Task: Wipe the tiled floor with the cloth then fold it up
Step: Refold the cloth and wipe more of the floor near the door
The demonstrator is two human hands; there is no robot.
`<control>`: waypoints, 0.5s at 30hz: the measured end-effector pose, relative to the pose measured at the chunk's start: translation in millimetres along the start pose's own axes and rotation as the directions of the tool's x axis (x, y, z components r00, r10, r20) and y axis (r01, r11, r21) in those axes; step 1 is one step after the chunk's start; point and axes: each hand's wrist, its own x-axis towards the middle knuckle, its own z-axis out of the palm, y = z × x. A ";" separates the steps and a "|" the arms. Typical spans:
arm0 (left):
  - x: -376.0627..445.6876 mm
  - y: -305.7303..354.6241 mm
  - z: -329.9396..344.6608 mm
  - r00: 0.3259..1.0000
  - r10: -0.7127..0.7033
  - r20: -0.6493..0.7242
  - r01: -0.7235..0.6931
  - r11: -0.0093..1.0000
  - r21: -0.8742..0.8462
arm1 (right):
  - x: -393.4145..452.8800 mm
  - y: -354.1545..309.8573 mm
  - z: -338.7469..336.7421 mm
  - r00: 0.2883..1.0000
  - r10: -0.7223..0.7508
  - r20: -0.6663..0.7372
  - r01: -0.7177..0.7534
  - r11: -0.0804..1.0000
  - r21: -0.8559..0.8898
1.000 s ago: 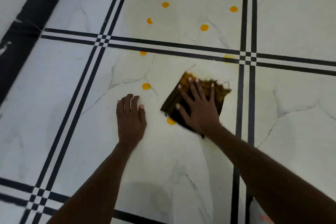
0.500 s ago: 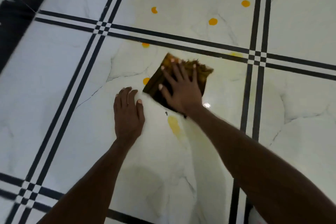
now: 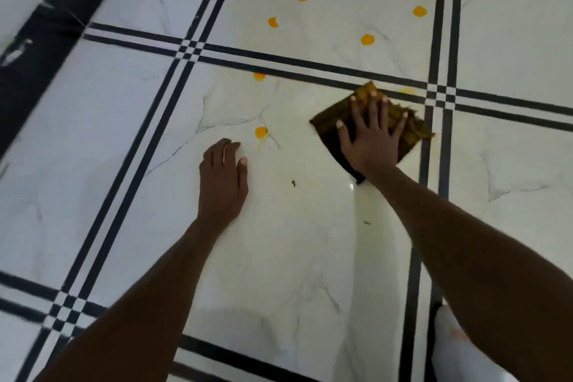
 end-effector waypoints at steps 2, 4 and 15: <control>-2.2 -2.5 -1.8 1.000 -0.011 -0.008 0.011 0.999 -0.038 | -7.4 -42.4 6.8 0.996 -0.092 -0.004 0.092 0.996 -0.018; -1.6 -6.2 -4.1 0.999 -0.035 -0.006 0.035 0.998 -0.044 | -51.2 -73.0 14.1 0.948 -0.319 0.016 0.320 0.947 -0.038; 5.1 -37.7 -1.4 0.994 -0.075 -0.075 0.079 0.996 0.050 | -7.1 9.0 -6.6 0.981 -0.194 0.025 0.195 0.979 -0.052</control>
